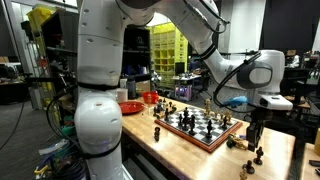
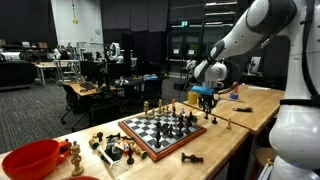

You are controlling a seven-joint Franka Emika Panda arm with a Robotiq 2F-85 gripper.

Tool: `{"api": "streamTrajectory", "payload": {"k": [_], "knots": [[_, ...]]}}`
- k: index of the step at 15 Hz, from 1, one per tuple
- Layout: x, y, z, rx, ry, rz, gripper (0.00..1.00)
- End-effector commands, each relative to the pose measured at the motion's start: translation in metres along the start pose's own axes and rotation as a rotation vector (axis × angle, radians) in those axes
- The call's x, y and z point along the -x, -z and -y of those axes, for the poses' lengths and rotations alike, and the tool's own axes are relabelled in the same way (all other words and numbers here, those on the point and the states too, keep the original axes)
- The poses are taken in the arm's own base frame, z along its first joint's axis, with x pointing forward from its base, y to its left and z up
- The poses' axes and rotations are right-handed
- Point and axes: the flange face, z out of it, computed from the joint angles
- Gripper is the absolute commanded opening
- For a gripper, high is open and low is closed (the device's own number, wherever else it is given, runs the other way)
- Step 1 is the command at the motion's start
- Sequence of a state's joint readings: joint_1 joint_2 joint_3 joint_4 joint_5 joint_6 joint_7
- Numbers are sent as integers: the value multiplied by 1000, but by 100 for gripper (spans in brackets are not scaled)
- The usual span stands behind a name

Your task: Pick up the black pawn and place it next to the black bishop

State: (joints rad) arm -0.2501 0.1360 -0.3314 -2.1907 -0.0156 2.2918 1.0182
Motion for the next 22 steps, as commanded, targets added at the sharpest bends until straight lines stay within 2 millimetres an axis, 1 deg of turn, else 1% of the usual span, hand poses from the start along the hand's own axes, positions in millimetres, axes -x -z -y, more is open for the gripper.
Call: {"api": "streamTrajectory", "payload": {"k": [1, 5, 6, 7, 8, 9, 10, 12, 13, 17, 18, 19, 22], "knots": [[2, 7, 6, -25, 23, -13, 71], [-1, 4, 12, -15, 18, -17, 96], [-1, 2, 13, -9, 17, -15, 94], [-2, 0, 13, -5, 16, -17, 60], [-2, -2, 13, -2, 17, -14, 64], [-3, -4, 13, 2, 17, -14, 63], [-4, -5, 13, 2, 17, -20, 59], [-8, -6, 13, 1, 15, -38, 43], [-11, -7, 13, 1, 15, -53, 33], [-21, -6, 10, 5, 28, -104, 3], [-23, -6, 9, 6, 31, -110, 4], [-23, -6, 9, 8, 36, -113, 6], [-20, -5, 7, 11, 52, -114, 6]]}}
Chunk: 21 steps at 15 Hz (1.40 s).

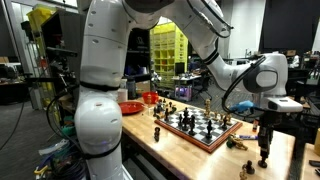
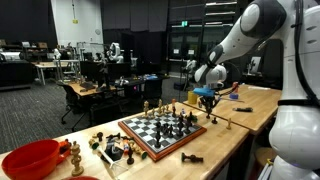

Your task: Pick up the black pawn and place it next to the black bishop

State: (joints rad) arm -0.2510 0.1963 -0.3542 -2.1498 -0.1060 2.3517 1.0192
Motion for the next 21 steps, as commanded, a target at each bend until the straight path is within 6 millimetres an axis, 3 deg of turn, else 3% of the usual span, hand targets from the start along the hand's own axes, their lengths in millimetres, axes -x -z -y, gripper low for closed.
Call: {"api": "streamTrajectory", "payload": {"k": [1, 5, 9, 13, 14, 15, 16, 21], "knots": [[2, 6, -3, -5, 18, -22, 6], [11, 35, -21, -49, 89, -79, 6], [28, 86, -53, -120, 232, -186, 6], [67, 127, -88, -168, 378, -284, 6], [83, 132, -97, -176, 409, -311, 6], [55, 121, -68, -146, 345, -264, 6], [63, 126, -74, -157, 350, -267, 25], [57, 119, -71, -139, 343, -265, 25]]}}
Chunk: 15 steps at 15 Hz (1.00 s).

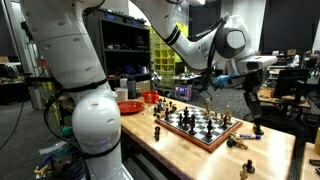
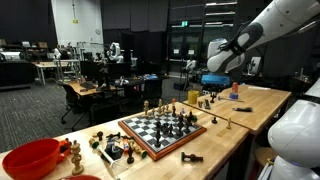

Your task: Pick up the black pawn and place it next to the black bishop

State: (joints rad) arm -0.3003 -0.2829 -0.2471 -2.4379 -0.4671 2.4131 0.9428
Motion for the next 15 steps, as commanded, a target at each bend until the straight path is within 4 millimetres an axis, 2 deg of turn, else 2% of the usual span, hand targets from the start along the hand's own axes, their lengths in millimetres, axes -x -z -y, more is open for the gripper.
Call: {"api": "streamTrajectory", "payload": {"k": [1, 3, 4, 5, 7, 11, 15], "knots": [[-1, -2, 1, 4, 3, 3, 25], [0, -2, 3, 5, 6, 3, 25], [-1, -2, 3, 5, 6, 3, 6], [2, 8, 10, -11, 40, -30, 6], [26, 46, 31, -57, 162, -101, 6], [93, 113, 67, -141, 343, -184, 6], [185, 168, 89, -259, 550, -238, 6]]}}
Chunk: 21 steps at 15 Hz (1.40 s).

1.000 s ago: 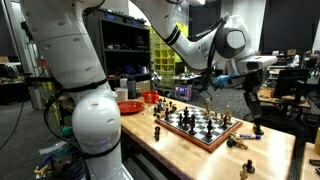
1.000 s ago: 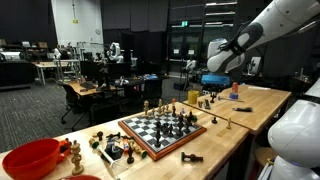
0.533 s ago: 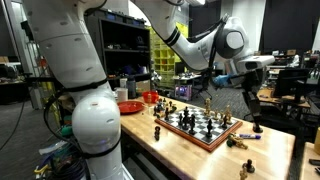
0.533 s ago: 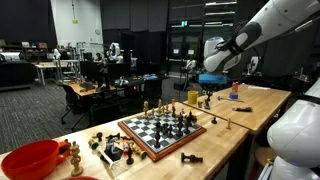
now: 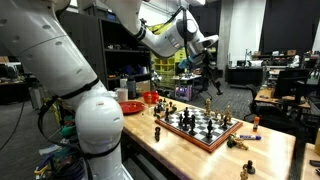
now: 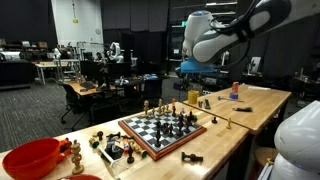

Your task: Pick up the black pawn and place it next to the black bishop

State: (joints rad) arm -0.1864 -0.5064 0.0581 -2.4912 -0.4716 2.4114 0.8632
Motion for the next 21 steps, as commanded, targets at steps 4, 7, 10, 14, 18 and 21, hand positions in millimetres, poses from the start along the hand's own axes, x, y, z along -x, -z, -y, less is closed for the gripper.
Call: {"api": "streamTrajectory", "payload": {"k": [4, 7, 10, 14, 18, 21], "knots": [[122, 83, 75, -199, 325, -42, 6], [164, 104, 104, -278, 484, -38, 6], [193, 111, 126, -338, 647, -33, 6], [212, 101, 147, -379, 867, -35, 6], [210, 72, 161, -352, 989, -29, 6], [203, 49, 170, -320, 1040, -14, 6]]}}
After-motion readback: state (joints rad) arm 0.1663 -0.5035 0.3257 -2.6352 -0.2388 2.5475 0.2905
